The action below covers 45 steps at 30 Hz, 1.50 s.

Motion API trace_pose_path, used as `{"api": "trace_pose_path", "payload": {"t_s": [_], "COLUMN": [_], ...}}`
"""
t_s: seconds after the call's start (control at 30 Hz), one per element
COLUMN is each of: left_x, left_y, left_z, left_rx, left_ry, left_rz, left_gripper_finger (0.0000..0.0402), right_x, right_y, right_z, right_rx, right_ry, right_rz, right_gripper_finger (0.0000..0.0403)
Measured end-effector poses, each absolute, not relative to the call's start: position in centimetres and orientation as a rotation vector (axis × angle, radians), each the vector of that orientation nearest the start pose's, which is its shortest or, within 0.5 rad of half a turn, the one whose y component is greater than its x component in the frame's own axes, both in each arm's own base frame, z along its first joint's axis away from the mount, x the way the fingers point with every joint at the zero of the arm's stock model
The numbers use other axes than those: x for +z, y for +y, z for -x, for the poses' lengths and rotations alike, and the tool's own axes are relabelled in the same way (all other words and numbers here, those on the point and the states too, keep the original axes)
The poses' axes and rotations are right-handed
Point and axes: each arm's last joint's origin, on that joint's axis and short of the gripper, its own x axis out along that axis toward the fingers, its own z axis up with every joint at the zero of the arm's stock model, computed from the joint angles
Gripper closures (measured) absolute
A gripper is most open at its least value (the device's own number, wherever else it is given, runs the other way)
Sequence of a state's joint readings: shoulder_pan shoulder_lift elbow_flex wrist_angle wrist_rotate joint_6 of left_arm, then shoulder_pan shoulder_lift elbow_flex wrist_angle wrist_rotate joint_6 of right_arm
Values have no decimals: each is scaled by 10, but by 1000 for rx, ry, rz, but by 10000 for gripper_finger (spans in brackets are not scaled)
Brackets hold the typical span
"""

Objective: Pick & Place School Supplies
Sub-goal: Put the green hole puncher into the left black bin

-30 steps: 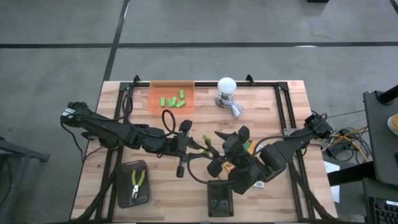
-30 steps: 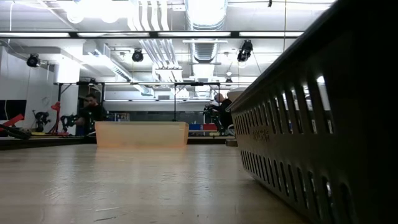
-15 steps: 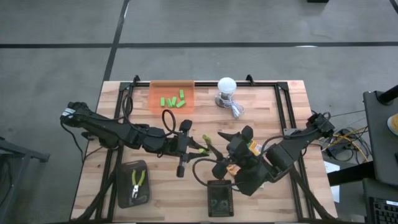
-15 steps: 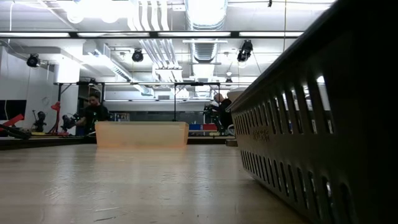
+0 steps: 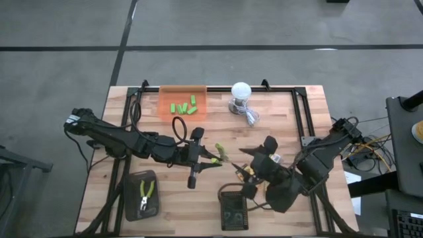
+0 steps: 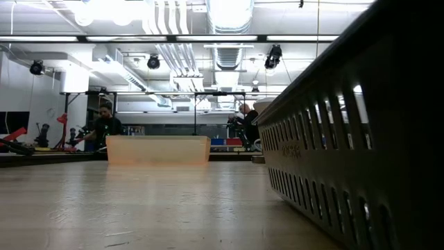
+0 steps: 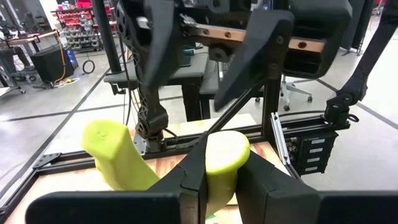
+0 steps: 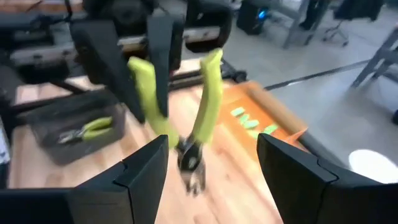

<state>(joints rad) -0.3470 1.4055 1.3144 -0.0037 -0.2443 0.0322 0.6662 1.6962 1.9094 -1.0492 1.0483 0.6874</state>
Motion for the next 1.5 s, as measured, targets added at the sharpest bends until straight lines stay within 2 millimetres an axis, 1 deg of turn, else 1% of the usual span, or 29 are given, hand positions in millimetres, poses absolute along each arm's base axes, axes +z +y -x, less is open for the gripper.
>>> {"api": "trace_pose_path", "payload": {"t_s": [0.3, 0.53, 0.9, 1.13, 1.3, 1.5], "left_x": [392, 393, 402, 401, 399, 396], "left_y": [-103, -102, -96, -91, -83, -70], "left_z": [-304, -302, -287, -272, -256, -228], "left_rx": [-105, -105, -103, -78, 28, 221], "left_ry": [93, 94, 113, 211, 298, 402], "left_rz": [-56, -55, -34, 18, 99, 265], "left_gripper_finger": [343, 343, 343, 343, 343, 343], "right_x": [412, 412, 412, 412, 412, 411], "right_y": [196, 205, 206, 206, 206, 206], "right_z": [-249, -233, -232, -232, -232, -232], "right_rx": [-531, -583, -582, -581, -581, -582], "right_ry": [408, 304, 296, 299, 300, 303], "right_rz": [-135, -93, -64, -49, -45, -35], "right_gripper_finger": [158, 165, 154, 152, 157, 156]}}
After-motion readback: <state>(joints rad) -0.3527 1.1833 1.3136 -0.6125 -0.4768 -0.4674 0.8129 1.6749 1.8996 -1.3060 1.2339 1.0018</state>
